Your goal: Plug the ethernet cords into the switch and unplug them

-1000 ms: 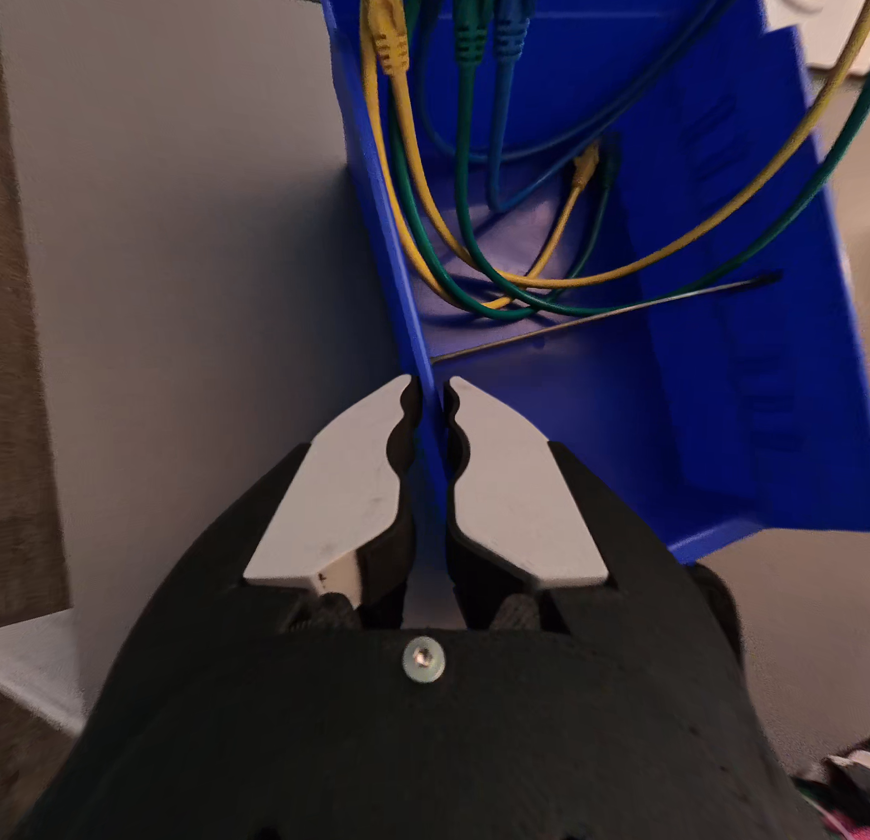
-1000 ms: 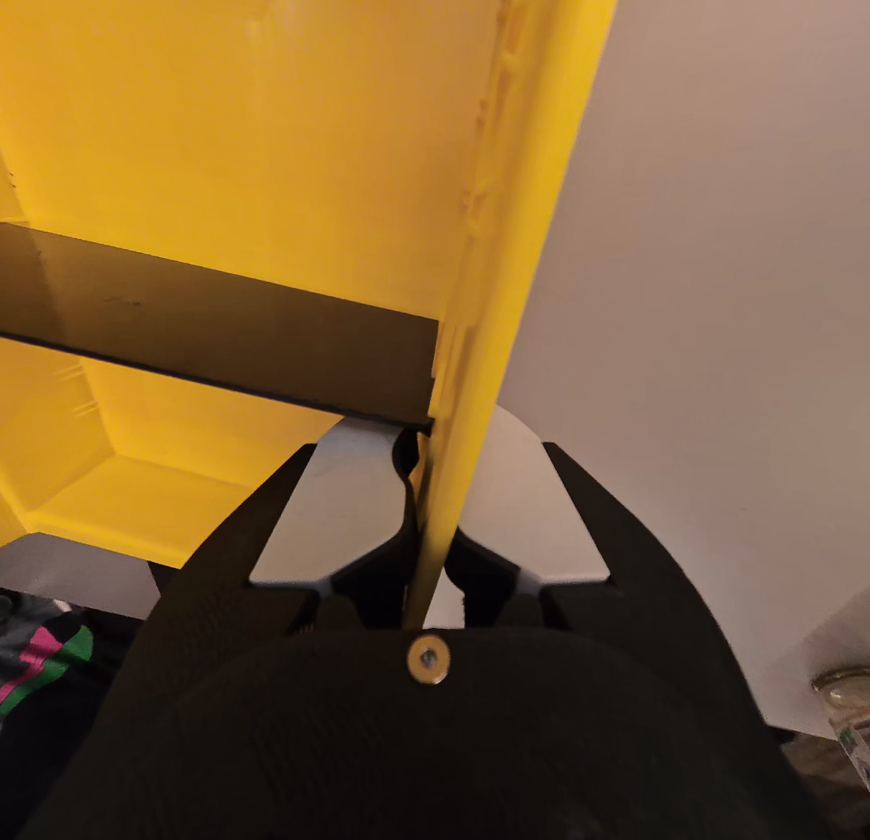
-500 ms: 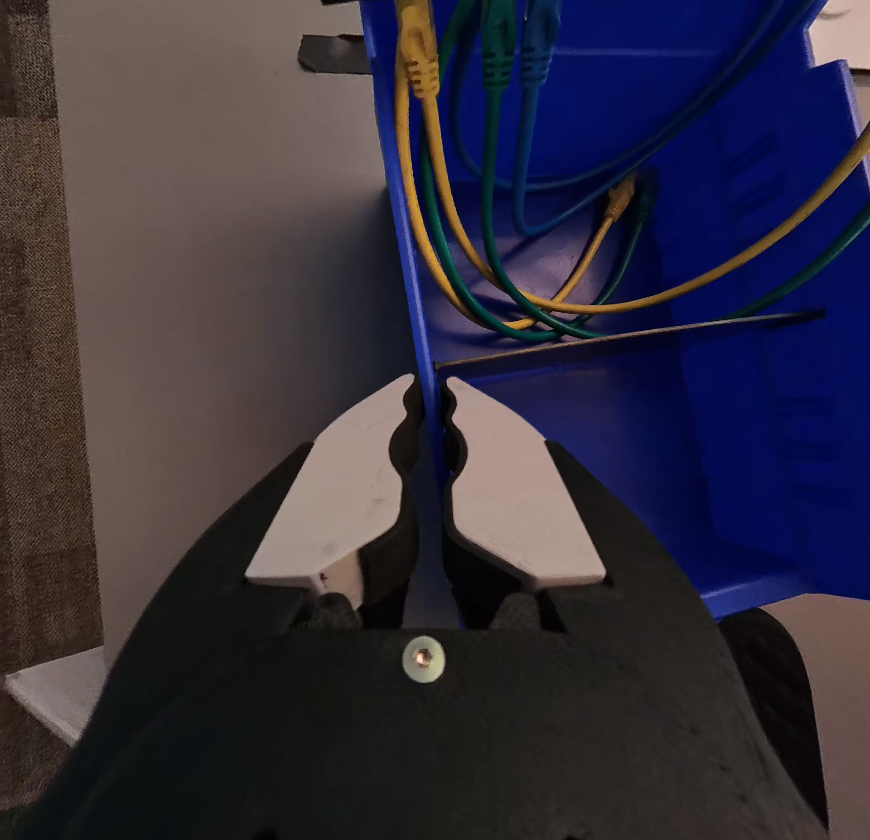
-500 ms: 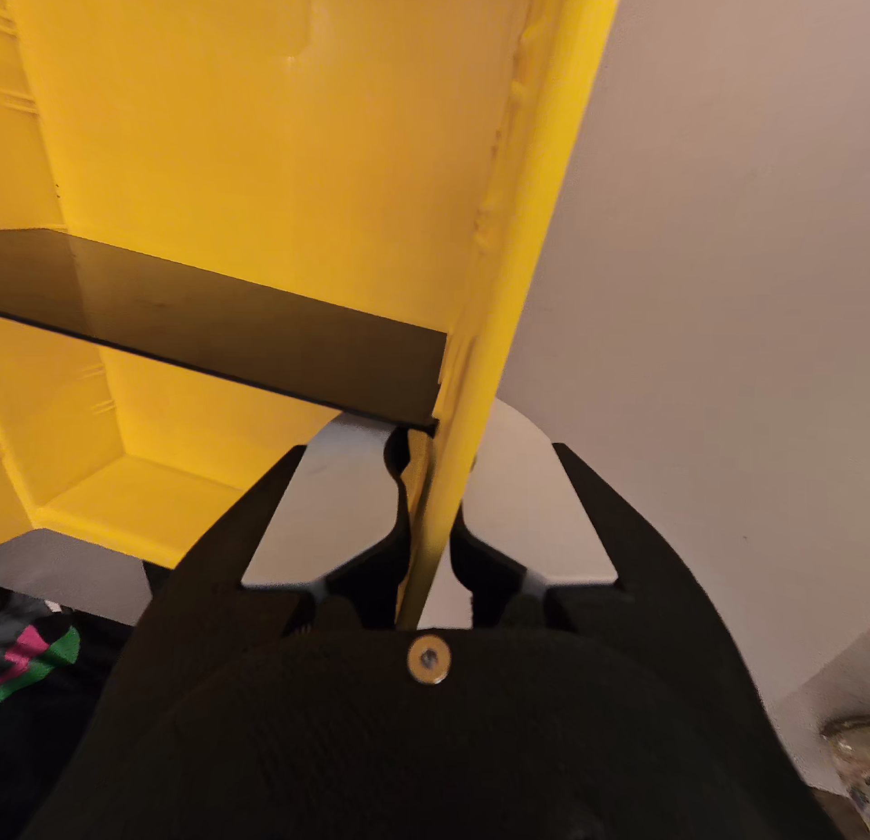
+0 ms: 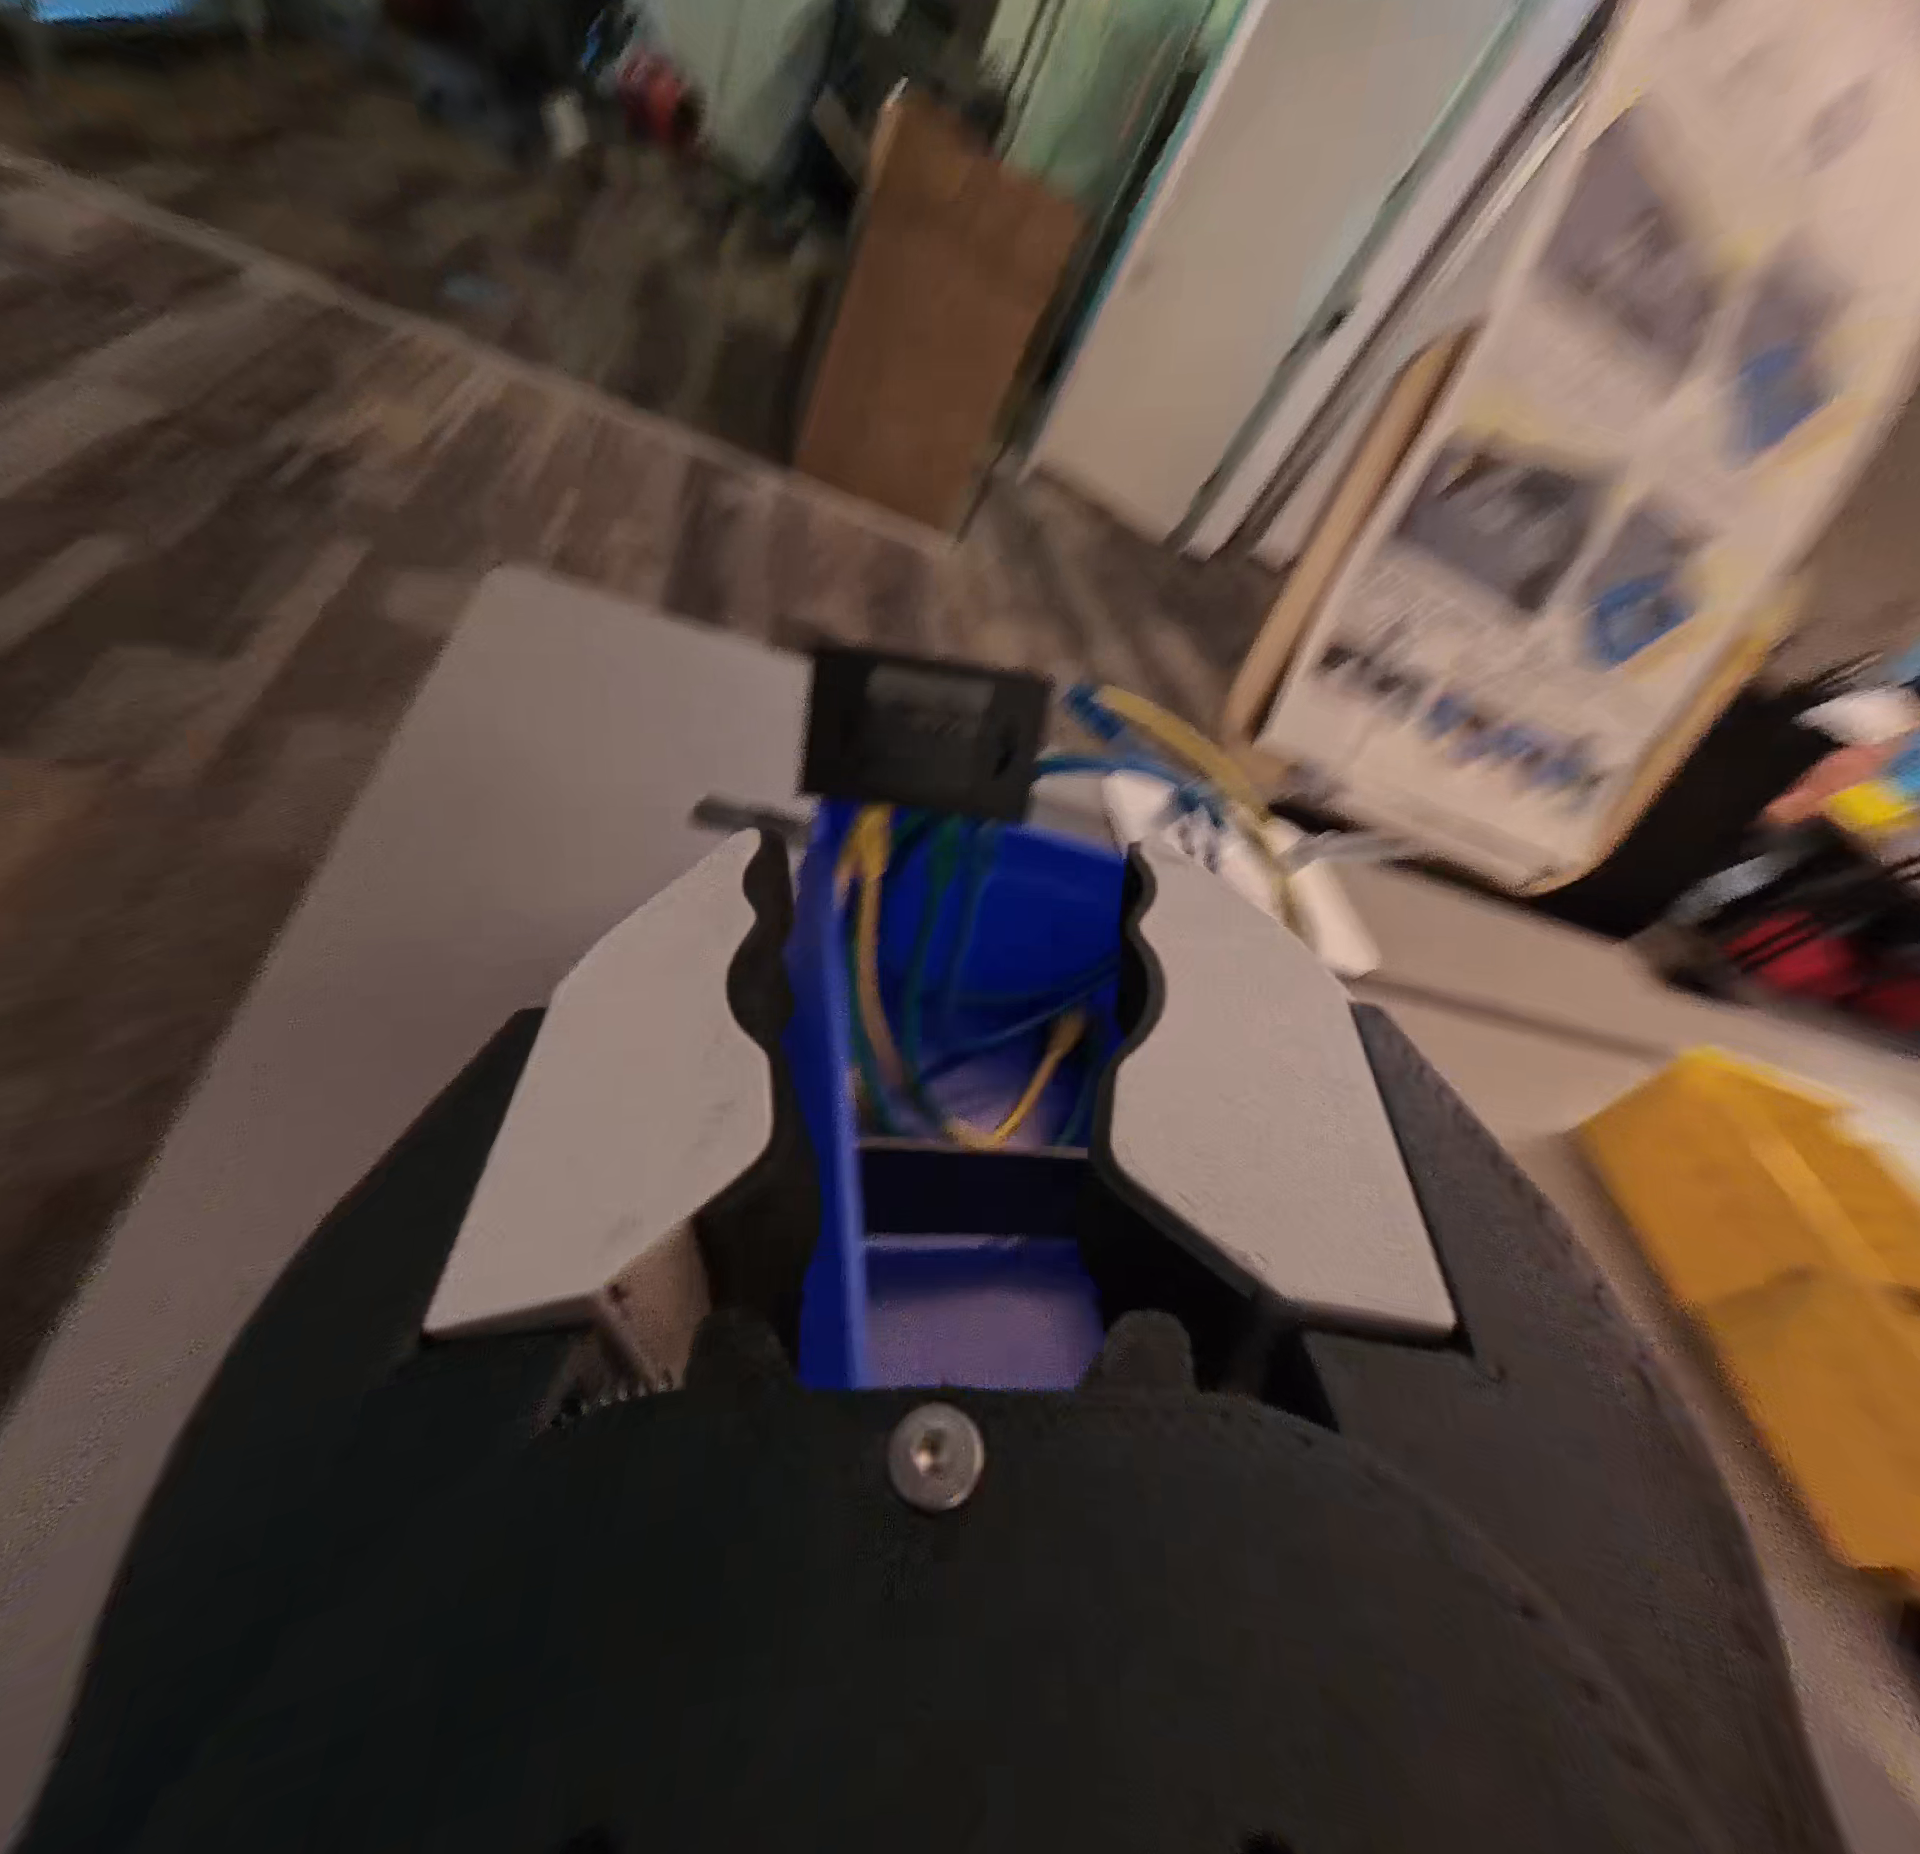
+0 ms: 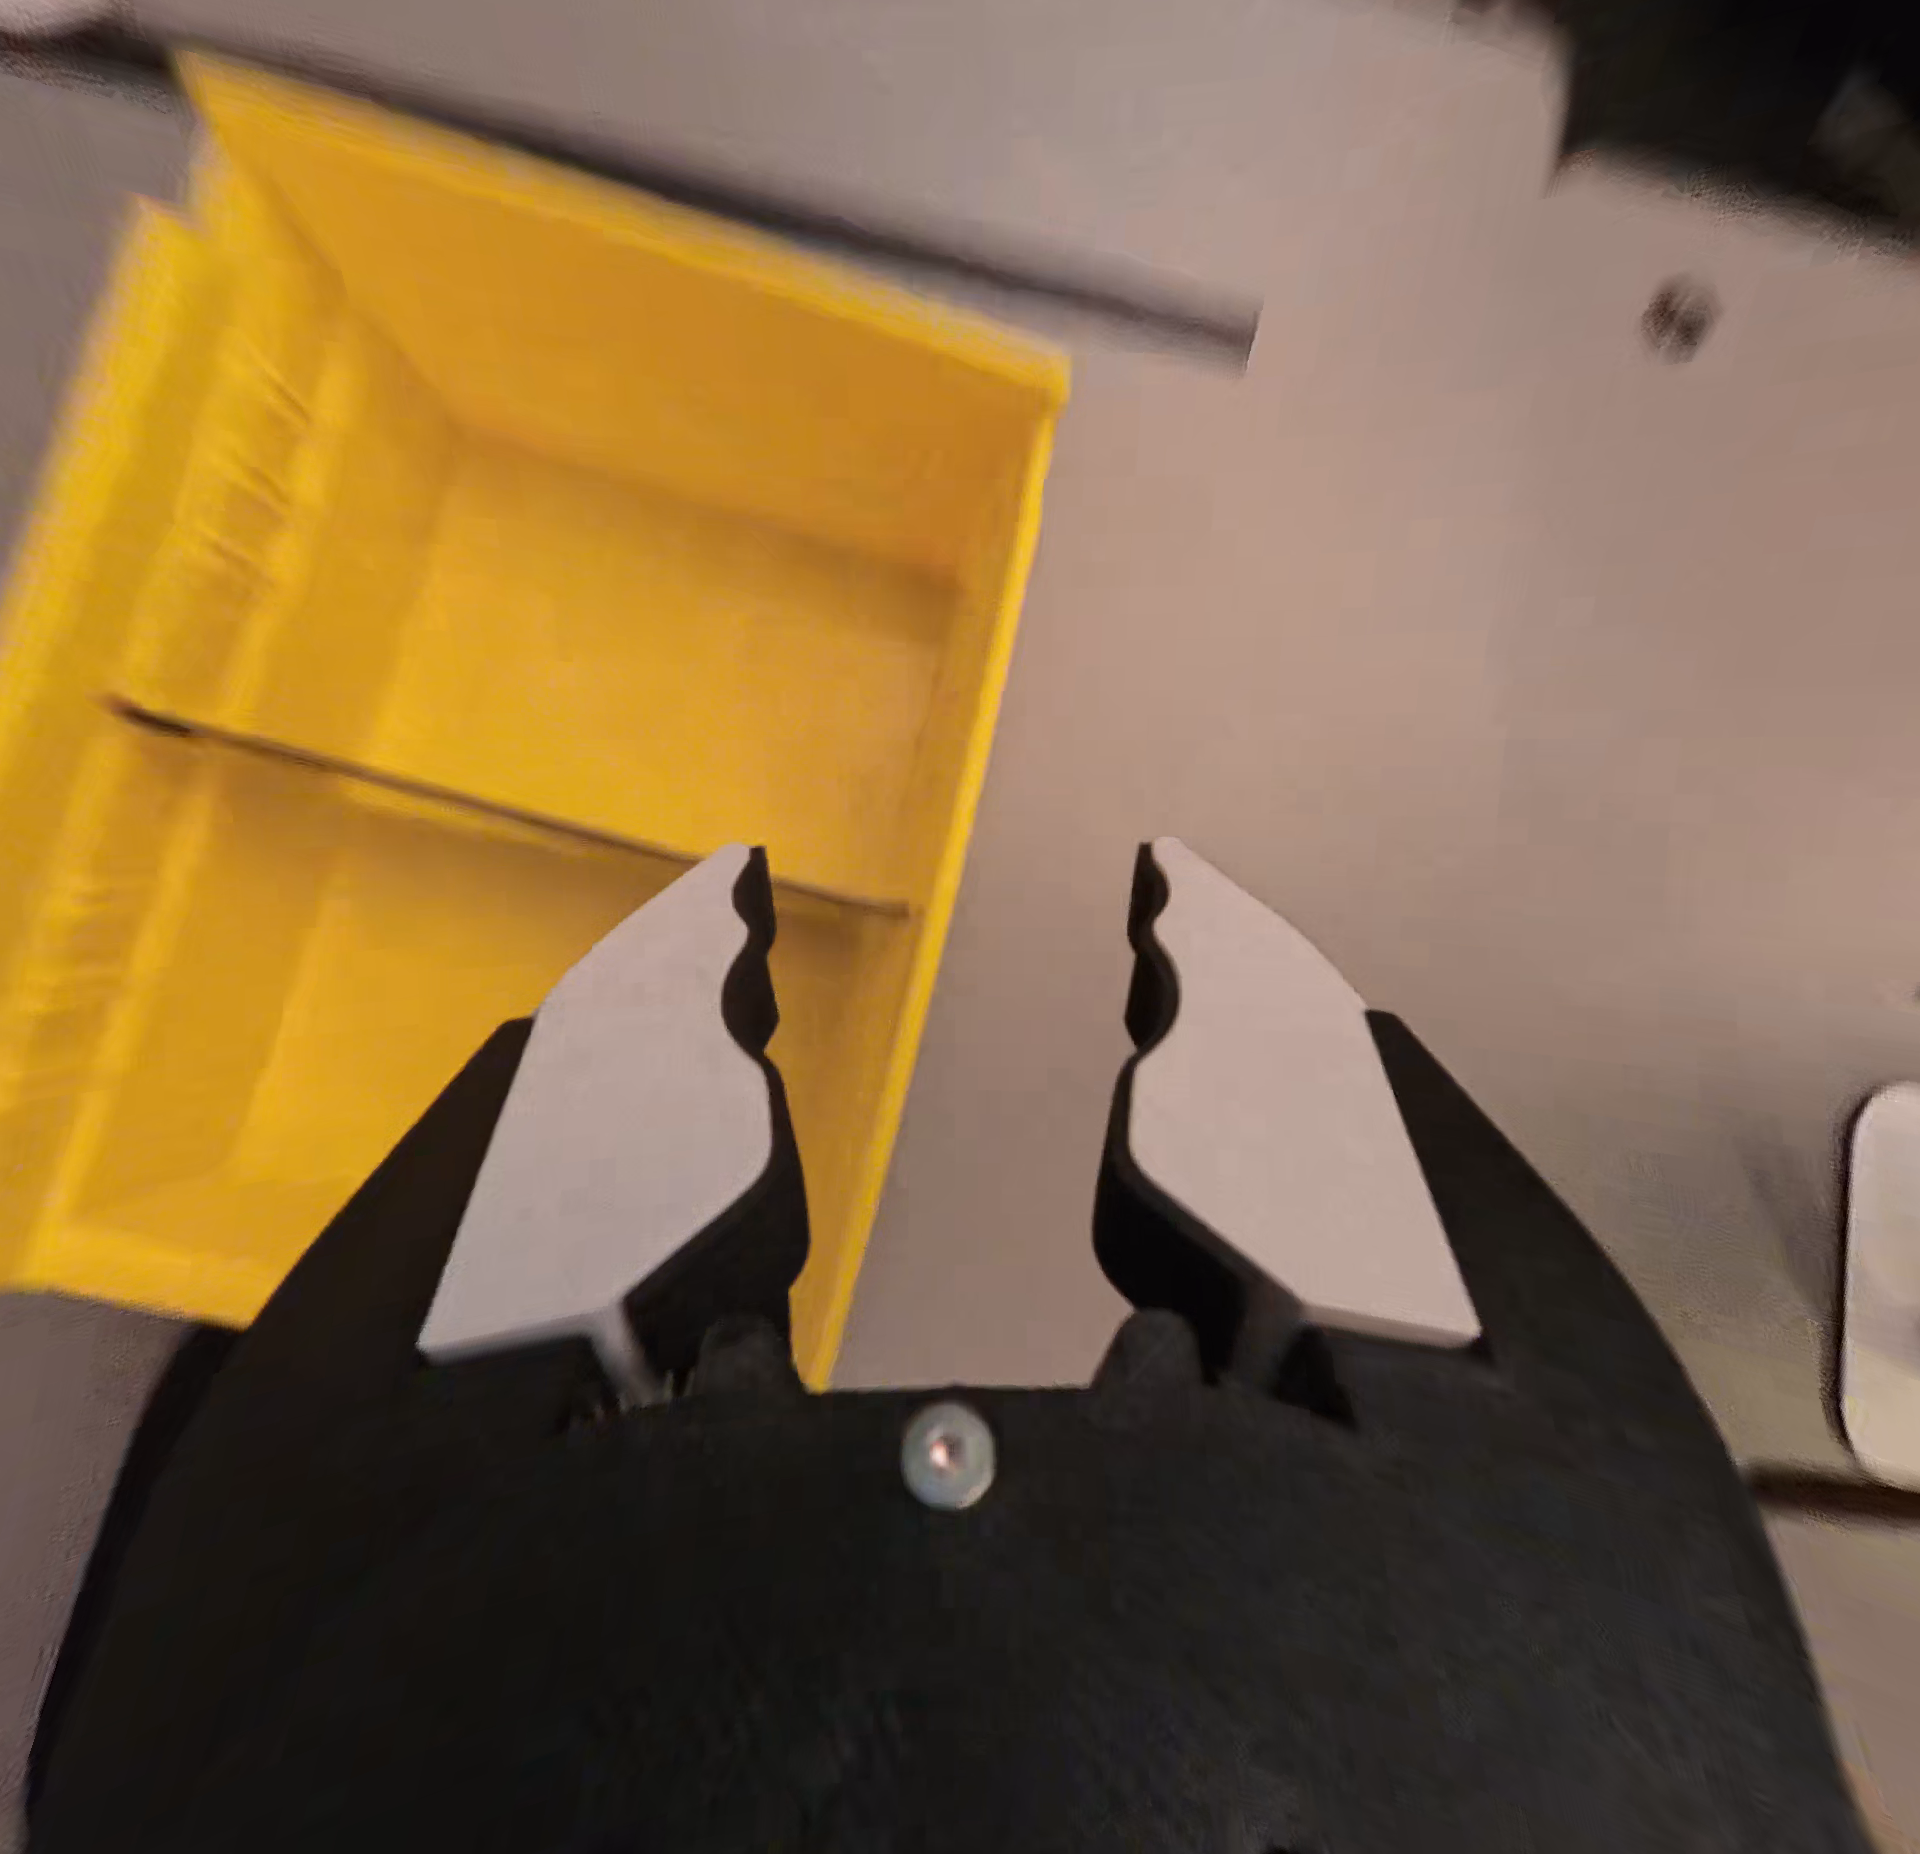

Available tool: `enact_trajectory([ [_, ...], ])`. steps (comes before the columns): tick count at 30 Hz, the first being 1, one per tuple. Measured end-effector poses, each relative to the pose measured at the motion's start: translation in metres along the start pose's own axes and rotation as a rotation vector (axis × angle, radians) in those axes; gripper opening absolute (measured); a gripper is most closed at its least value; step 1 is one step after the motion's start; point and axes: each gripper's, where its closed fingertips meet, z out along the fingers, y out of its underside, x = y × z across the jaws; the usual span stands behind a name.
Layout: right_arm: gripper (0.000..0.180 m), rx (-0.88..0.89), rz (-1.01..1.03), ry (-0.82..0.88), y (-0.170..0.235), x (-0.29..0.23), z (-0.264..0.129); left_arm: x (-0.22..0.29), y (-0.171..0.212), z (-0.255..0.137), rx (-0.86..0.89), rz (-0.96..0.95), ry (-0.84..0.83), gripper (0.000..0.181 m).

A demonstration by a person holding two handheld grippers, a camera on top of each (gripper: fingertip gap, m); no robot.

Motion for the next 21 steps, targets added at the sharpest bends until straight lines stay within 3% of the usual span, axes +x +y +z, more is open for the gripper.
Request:
enact_trajectory([
  [3,0.068,0.478,-0.035,0.042,-0.070,-0.024,-0.055,0.019,-0.010,-0.004,0.085,-0.111,0.199,0.061],
  [6,0.067,0.900,-0.036,0.033,-0.123,-0.061,-0.119,0.012,-0.002,0.002,0.046,-0.061,0.159,0.067],
  [8,0.066,1.082,-0.099,0.005,-0.146,-0.090,-0.151,0.012,0.003,0.008,0.029,-0.007,0.140,0.074],
  [13,0.065,1.127,-0.255,-0.214,-0.155,-0.169,-0.149,0.037,-0.011,0.032,0.145,0.044,0.347,0.067],
  [17,0.065,1.054,-0.467,-0.311,-0.149,-0.215,-0.127,0.009,-0.005,0.077,-0.081,0.220,0.381,0.084],
  [21,0.066,1.046,-0.646,-0.383,-0.136,-0.244,-0.125,-0.016,-0.003,0.107,-0.155,0.166,0.503,0.088],
])
